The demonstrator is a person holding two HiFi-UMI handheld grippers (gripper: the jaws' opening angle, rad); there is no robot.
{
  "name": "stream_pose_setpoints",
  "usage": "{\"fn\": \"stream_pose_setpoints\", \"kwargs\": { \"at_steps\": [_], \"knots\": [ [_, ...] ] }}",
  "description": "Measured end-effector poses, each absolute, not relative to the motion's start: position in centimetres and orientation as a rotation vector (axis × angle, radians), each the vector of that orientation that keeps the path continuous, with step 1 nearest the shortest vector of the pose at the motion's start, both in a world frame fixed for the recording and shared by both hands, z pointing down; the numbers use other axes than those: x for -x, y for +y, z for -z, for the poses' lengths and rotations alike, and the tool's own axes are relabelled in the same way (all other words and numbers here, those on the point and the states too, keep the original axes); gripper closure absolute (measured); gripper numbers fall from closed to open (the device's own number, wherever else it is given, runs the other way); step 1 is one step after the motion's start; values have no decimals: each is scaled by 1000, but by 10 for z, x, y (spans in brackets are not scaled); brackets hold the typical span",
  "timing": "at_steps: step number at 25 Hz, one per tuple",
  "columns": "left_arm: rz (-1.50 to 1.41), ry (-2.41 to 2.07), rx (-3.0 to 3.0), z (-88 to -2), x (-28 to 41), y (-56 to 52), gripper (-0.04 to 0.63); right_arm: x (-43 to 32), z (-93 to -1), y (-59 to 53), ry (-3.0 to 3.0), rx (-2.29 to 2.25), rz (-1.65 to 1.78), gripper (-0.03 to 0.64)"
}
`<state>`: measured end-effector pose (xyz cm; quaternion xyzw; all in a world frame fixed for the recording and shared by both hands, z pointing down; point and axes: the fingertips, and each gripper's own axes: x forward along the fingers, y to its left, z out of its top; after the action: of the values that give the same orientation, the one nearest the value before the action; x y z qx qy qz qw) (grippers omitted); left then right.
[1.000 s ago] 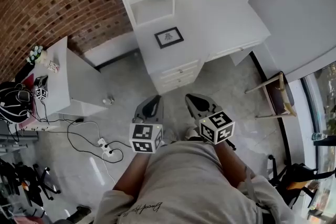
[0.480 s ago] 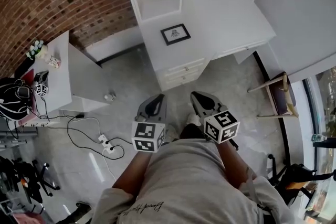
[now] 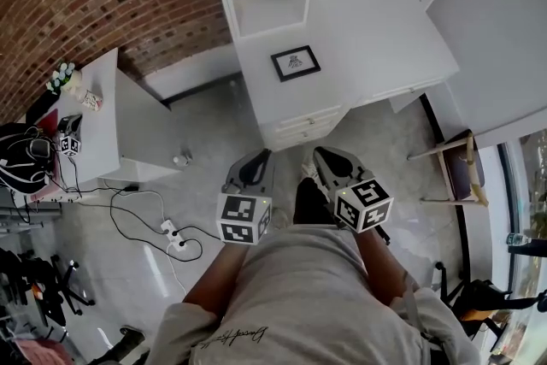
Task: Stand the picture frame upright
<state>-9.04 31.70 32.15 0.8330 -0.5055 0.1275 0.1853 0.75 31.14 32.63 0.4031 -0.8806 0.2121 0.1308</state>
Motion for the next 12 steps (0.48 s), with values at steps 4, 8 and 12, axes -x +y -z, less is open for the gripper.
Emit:
{"fn": "stream_pose_setpoints", "kwargs": {
  "at_steps": [4, 8, 12],
  "knots": [
    [-364, -1441, -2329, -326, 91, 287, 569, -5, -332, 279, -2569, -1142, -623, 588],
    [-367, -1463, -2305, -332, 88, 247, 569, -10, -338, 237, -2573, -1116, -636, 588],
    [-363, -1490, -2271, -336, 81, 200, 569, -20, -341, 187, -2576, -1087, -641, 588]
  ]
}}
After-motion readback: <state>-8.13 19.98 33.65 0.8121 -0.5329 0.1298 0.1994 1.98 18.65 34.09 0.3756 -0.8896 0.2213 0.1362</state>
